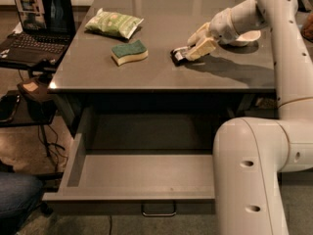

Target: Place rxbar chocolate into top drawer

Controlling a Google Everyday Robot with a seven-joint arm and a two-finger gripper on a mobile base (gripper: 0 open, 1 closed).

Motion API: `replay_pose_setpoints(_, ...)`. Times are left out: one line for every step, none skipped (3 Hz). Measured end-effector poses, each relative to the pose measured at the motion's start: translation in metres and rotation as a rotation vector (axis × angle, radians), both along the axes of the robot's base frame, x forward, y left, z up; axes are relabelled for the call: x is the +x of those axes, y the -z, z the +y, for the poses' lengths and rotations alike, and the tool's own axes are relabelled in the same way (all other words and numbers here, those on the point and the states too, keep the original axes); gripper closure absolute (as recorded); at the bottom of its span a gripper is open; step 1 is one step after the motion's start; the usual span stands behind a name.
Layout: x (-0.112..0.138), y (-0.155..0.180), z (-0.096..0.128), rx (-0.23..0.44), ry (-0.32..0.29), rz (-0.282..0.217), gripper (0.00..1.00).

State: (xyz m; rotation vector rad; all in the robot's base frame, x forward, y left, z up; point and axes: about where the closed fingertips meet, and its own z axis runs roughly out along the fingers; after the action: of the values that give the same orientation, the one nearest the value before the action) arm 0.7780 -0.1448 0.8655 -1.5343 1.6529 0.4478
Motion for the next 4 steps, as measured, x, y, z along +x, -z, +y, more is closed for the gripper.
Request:
replay_pose_setpoints(-0.003, -0.037, -0.043, 0.071, 0.078, -0.109, 1.0)
replay_pose_setpoints(-0.039, -0.114, -0.101, 0.151, 0.195, -0.255, 1.0)
replay_pose_setpoints(-0.083, -0.186, -0.134, 0.198, 0.287, -0.387, 1.0)
replay_pose_setpoints(-0.086, -0.19, -0.135, 0.201, 0.292, -0.394, 1.0)
